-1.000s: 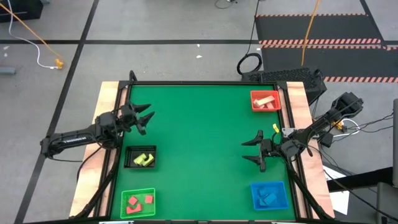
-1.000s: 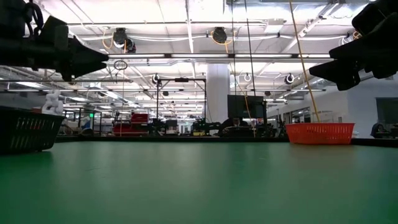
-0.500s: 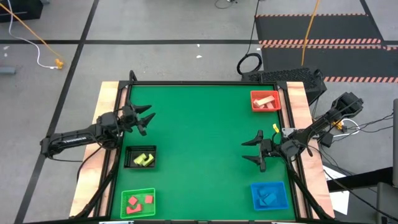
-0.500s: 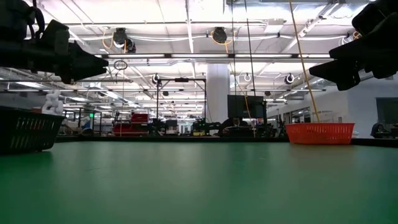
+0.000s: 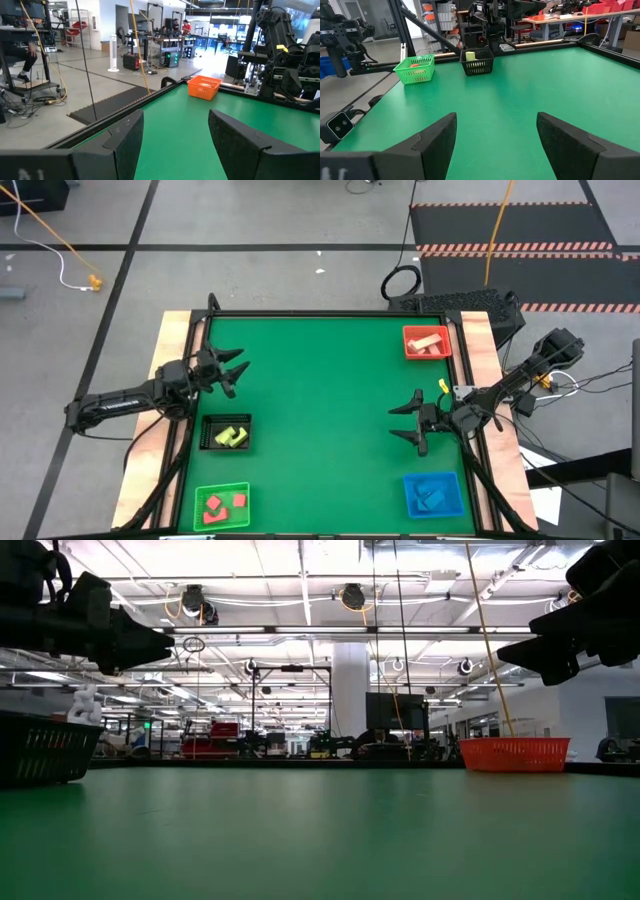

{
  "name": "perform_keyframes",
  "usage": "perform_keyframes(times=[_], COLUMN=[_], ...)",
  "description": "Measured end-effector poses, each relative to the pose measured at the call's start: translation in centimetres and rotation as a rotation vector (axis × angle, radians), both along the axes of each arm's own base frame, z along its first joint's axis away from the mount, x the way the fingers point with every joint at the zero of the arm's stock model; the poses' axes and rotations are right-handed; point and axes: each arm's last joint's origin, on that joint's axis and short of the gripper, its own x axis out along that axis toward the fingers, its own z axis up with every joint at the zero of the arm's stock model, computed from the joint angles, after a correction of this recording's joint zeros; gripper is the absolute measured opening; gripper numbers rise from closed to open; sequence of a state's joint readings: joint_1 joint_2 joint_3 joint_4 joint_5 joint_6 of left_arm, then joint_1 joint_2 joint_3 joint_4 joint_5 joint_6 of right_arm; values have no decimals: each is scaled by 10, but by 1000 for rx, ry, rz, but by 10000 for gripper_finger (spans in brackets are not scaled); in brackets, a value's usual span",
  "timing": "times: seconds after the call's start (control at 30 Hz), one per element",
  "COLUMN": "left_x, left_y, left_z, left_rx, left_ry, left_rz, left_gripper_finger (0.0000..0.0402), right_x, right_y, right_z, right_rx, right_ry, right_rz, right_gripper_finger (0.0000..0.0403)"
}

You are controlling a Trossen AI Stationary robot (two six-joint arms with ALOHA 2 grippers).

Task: Sort & place blocks by color
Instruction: Return to Home Position

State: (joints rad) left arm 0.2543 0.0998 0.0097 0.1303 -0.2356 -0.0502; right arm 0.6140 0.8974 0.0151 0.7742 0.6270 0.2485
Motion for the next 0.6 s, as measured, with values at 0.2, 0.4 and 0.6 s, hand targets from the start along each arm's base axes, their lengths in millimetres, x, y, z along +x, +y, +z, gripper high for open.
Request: perform_keyframes(times=[0.2,0.4,0.6], left_x=[0,0,0], left_y=[0,0,0], left_z=[0,0,0], left_rx=[0,-5,-6], left_ry=[0,-3,-4], left_rz=[0,0,0], left_gripper_finger=[225,225,225], right_x=[0,0,0], right_y=[0,0,0], right_z=[0,0,0], right_rx=[0,0,0], right_ry=[0,0,0], right_rz=[0,0,0], right_gripper_finger=[267,267,267])
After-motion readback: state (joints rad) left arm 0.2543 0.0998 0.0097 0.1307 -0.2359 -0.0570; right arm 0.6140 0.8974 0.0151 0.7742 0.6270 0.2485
